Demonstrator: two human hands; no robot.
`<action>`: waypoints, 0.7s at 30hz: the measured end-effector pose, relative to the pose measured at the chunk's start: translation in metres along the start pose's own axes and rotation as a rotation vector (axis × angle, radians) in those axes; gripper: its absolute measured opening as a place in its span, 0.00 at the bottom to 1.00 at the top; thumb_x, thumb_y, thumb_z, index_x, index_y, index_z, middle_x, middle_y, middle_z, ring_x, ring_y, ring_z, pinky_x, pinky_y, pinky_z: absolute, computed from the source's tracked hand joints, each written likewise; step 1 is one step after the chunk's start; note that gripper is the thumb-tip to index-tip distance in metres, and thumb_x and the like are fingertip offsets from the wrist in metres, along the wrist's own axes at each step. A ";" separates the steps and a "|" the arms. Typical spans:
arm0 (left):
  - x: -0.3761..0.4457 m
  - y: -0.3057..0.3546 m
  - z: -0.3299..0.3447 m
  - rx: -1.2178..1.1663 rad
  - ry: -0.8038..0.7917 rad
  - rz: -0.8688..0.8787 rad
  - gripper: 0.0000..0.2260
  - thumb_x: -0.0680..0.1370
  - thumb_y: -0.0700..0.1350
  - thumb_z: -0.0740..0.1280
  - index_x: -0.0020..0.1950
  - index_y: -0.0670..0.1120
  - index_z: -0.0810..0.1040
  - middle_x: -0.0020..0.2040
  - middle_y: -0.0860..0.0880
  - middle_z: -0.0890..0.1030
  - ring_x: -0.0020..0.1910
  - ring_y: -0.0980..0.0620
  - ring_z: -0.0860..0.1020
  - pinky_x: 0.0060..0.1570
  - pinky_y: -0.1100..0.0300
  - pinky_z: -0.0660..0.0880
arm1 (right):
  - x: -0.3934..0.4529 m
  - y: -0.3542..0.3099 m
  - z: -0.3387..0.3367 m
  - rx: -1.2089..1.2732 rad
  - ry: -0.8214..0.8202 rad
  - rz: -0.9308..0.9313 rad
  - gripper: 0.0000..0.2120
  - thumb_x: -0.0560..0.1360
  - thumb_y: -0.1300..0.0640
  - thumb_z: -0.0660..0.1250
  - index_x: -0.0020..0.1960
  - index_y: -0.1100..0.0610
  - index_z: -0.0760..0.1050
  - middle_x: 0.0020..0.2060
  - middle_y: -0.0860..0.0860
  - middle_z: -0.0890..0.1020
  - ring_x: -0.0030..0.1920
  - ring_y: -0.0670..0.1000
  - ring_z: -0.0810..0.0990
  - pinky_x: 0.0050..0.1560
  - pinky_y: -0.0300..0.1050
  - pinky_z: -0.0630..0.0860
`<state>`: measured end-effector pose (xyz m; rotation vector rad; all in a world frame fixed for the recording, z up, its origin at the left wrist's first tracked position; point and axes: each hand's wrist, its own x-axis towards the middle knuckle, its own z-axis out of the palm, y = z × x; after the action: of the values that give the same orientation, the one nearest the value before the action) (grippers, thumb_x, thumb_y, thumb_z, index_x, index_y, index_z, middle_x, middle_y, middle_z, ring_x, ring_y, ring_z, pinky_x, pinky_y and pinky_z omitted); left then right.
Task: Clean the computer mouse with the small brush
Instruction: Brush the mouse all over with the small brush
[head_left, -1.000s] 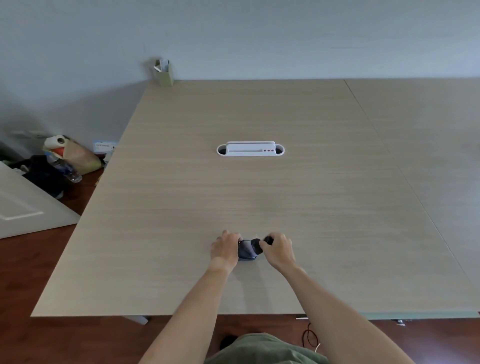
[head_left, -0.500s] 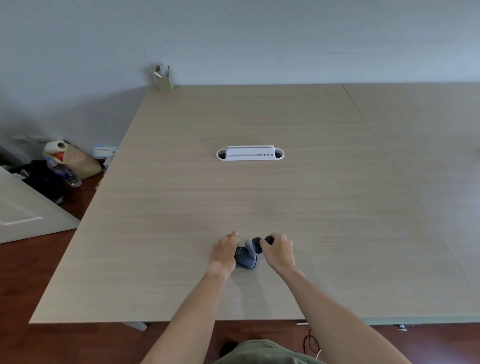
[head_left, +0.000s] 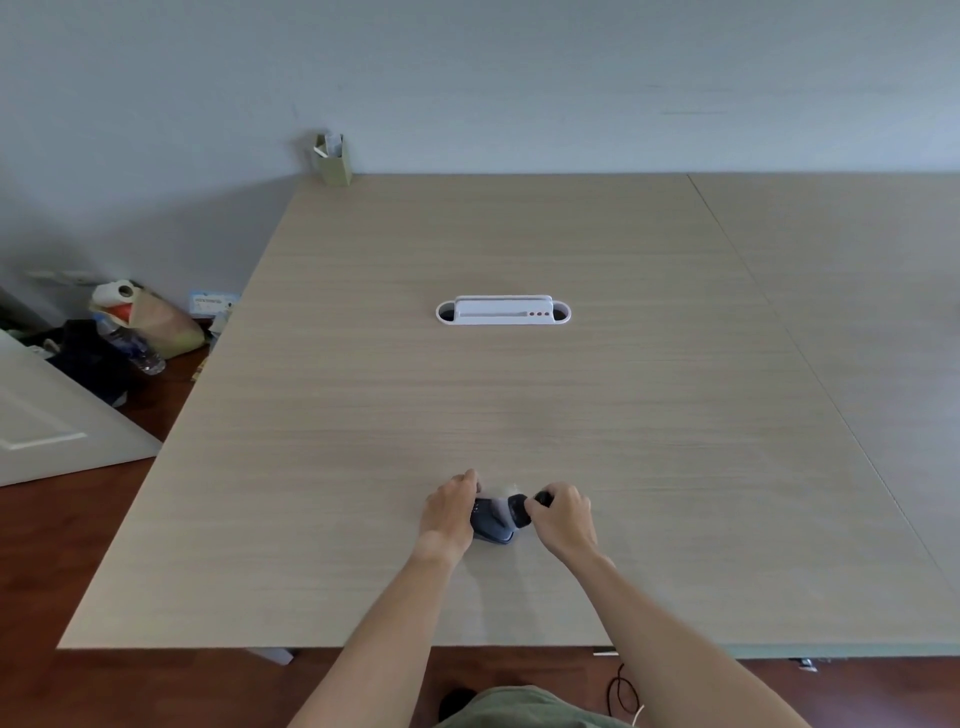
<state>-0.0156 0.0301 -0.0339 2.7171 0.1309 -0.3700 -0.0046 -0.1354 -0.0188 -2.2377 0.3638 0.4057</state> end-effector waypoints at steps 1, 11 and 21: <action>0.000 0.000 0.000 0.002 0.002 0.002 0.21 0.69 0.27 0.63 0.56 0.46 0.70 0.55 0.48 0.79 0.51 0.44 0.78 0.48 0.52 0.74 | -0.001 0.001 -0.001 -0.036 0.031 0.022 0.12 0.70 0.59 0.66 0.32 0.62 0.68 0.28 0.52 0.72 0.29 0.54 0.67 0.28 0.43 0.62; 0.003 -0.001 0.001 -0.011 0.005 0.005 0.22 0.68 0.27 0.64 0.57 0.46 0.70 0.55 0.49 0.78 0.51 0.45 0.78 0.47 0.53 0.74 | -0.004 0.009 -0.002 -0.004 0.055 0.041 0.12 0.71 0.59 0.65 0.31 0.59 0.68 0.27 0.52 0.72 0.28 0.54 0.67 0.28 0.43 0.62; 0.000 -0.003 0.002 -0.049 0.002 -0.067 0.22 0.66 0.31 0.71 0.55 0.46 0.70 0.53 0.48 0.76 0.50 0.46 0.78 0.47 0.54 0.76 | -0.005 0.013 0.001 0.071 0.012 0.025 0.09 0.72 0.58 0.67 0.36 0.63 0.77 0.30 0.53 0.79 0.33 0.54 0.74 0.30 0.44 0.68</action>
<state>-0.0168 0.0322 -0.0368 2.6700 0.2283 -0.3786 -0.0140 -0.1420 -0.0262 -2.1692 0.4061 0.3870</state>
